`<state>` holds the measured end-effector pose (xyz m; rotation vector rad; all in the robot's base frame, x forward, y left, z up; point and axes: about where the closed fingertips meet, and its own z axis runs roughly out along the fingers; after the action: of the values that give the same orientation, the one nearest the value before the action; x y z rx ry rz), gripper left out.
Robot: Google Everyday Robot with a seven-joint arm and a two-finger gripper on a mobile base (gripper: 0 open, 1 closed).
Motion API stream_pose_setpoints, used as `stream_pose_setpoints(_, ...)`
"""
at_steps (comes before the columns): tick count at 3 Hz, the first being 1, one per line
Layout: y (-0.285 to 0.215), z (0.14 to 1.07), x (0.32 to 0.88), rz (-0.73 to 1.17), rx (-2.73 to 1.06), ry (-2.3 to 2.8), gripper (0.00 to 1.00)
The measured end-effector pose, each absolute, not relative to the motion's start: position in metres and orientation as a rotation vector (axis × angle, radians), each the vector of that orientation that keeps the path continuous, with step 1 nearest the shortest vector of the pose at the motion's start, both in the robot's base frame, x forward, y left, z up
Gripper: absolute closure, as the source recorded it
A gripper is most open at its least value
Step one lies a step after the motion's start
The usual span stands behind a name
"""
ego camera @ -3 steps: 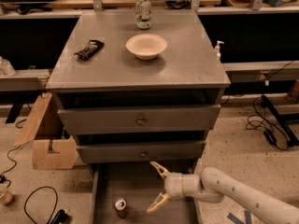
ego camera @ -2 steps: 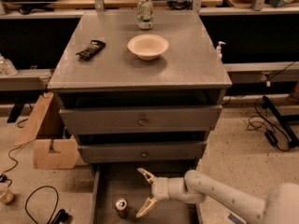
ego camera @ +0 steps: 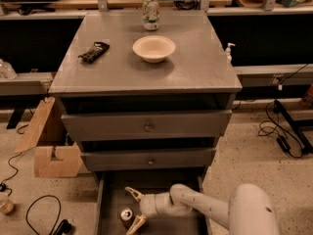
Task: Pick orange can from bottom drawer and place on counter
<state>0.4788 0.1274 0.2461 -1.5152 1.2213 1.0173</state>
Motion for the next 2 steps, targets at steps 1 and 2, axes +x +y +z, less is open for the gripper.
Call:
stream_pose_setpoints(1, 0.149, 0.218, 0.475, 1.059, -1.558, 1.21, 0.0)
stream_pose_setpoints(2, 0.166, 0.195, 0.47, 1.101, -1.641, 1.213, 0.14)
